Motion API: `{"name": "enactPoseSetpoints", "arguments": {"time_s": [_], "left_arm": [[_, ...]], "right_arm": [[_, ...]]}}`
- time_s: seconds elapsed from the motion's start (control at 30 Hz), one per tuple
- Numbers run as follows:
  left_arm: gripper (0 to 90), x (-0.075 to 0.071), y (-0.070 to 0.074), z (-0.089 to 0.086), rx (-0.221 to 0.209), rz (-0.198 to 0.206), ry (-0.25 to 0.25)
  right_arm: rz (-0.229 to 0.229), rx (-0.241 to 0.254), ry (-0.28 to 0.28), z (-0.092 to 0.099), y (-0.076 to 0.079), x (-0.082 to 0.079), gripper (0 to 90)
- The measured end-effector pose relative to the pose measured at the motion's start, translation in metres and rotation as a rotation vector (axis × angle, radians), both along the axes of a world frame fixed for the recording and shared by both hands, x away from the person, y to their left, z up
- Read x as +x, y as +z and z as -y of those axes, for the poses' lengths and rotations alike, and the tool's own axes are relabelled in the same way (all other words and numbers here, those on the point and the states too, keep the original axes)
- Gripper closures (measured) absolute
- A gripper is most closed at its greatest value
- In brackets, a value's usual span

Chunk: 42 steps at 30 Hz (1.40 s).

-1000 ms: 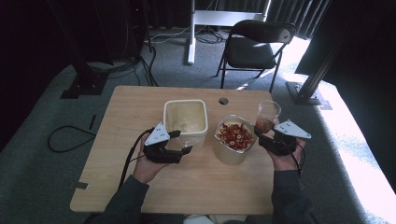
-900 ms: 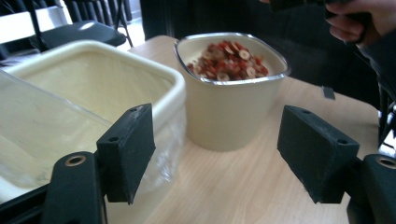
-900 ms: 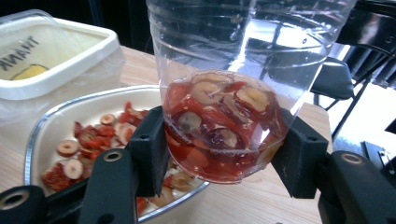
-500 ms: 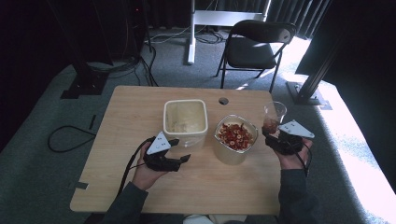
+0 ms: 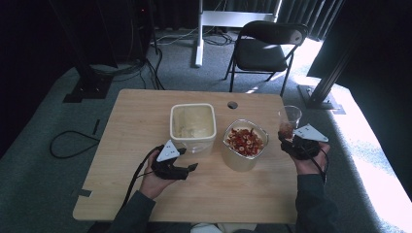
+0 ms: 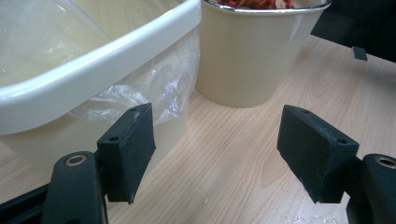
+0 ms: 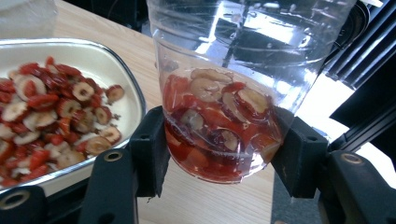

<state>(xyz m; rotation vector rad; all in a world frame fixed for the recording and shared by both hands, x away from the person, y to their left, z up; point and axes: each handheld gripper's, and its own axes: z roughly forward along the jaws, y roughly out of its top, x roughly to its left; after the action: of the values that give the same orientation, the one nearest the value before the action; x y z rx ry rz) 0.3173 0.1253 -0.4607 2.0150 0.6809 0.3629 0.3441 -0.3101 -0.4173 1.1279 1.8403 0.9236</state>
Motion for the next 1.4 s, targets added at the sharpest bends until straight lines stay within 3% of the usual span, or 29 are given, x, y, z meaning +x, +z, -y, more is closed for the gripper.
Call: {"name": "enactPoseSetpoints", "arguments": {"time_s": [0.3, 0.6, 1.17, 1.4], "left_arm": [[28.2, 0.003, -0.005, 0.0, 0.006, -0.01, 0.006], [28.2, 0.005, -0.007, 0.001, 0.009, -0.016, 0.008], [28.2, 0.008, -0.009, 0.002, 0.008, -0.023, 0.015], [28.2, 0.008, -0.008, 0.001, 0.007, -0.022, 0.016]], "right_arm": [[-0.001, -0.105, -0.004, 0.0, 0.0, 0.002, 42.7], [0.012, -0.247, -0.004, -0.006, 0.006, 0.003, 42.8], [0.035, -0.44, 0.029, -0.019, 0.014, 0.008, 42.8], [0.033, -0.57, 0.04, -0.027, 0.012, 0.01, 42.8]]}}
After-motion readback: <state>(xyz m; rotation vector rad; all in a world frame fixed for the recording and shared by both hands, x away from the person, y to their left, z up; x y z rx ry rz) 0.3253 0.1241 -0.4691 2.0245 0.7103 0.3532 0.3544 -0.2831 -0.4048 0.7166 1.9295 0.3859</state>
